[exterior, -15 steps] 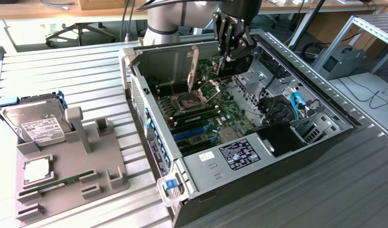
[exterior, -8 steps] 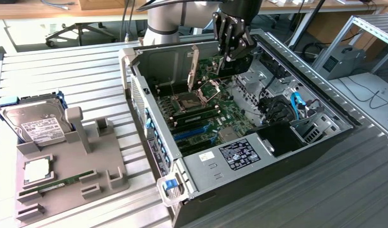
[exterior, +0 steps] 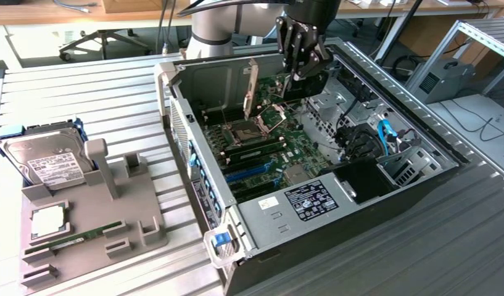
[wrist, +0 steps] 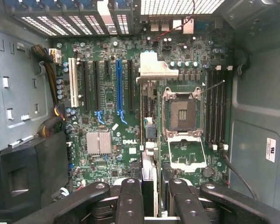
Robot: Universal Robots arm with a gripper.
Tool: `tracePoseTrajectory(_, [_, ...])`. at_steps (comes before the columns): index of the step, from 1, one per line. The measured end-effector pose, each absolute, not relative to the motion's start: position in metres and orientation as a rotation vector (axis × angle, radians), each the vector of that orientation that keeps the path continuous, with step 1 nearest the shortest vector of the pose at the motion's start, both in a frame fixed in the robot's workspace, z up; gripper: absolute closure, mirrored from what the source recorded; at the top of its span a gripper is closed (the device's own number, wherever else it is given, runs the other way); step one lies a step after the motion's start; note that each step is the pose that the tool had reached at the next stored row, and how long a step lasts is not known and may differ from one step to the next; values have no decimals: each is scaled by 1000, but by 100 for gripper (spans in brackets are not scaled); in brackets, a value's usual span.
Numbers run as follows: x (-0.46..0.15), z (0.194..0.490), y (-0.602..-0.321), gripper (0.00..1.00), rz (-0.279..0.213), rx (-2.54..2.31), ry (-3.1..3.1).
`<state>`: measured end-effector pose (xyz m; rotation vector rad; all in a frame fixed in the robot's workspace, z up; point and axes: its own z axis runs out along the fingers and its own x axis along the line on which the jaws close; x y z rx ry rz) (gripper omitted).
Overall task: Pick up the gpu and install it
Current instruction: 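Insert the gpu into the slot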
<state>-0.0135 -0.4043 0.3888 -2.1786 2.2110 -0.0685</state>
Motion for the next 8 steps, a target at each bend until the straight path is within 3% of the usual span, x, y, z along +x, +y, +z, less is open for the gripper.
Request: tracePoseTrajectory(8, [-14,383,-406,73,-68,-2179,2211])
